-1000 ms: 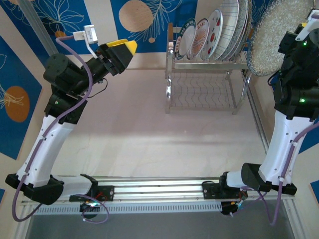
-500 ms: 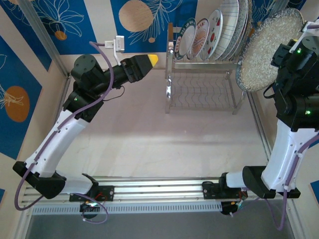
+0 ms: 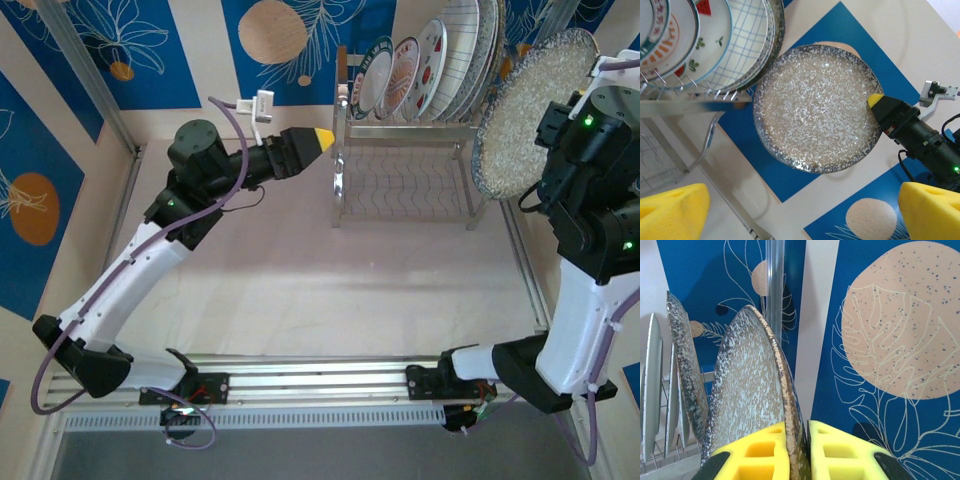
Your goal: Unload the plates from the dish rack
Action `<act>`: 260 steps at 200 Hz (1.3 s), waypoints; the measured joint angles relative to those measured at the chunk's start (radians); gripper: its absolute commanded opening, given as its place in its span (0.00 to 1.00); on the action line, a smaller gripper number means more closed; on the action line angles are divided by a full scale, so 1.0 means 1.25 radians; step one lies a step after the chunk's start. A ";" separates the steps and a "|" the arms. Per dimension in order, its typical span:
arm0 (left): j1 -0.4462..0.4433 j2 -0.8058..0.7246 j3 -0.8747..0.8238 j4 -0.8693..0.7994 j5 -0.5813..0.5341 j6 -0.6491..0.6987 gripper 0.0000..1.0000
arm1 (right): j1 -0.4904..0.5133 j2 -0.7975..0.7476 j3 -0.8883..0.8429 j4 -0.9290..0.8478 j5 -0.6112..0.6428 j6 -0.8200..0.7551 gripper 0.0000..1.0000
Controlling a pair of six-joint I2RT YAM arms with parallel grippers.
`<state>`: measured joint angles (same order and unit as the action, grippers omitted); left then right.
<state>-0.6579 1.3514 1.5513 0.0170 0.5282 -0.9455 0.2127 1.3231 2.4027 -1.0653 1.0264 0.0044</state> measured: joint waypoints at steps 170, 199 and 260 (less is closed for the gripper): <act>-0.236 0.551 -0.057 0.582 0.002 -0.458 0.81 | 0.202 -0.123 -0.151 -0.158 0.112 0.161 0.00; -0.237 0.556 -0.054 0.653 0.001 -0.502 0.79 | 0.212 -0.117 -0.151 -0.222 0.078 0.237 0.00; -0.234 0.555 -0.101 0.737 -0.004 -0.538 0.70 | 0.205 -0.112 -0.184 -0.319 -0.034 0.366 0.00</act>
<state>-0.9508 2.0453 1.4246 0.9386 0.5228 -1.6184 0.4686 1.1835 2.1723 -1.4643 0.9844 0.4622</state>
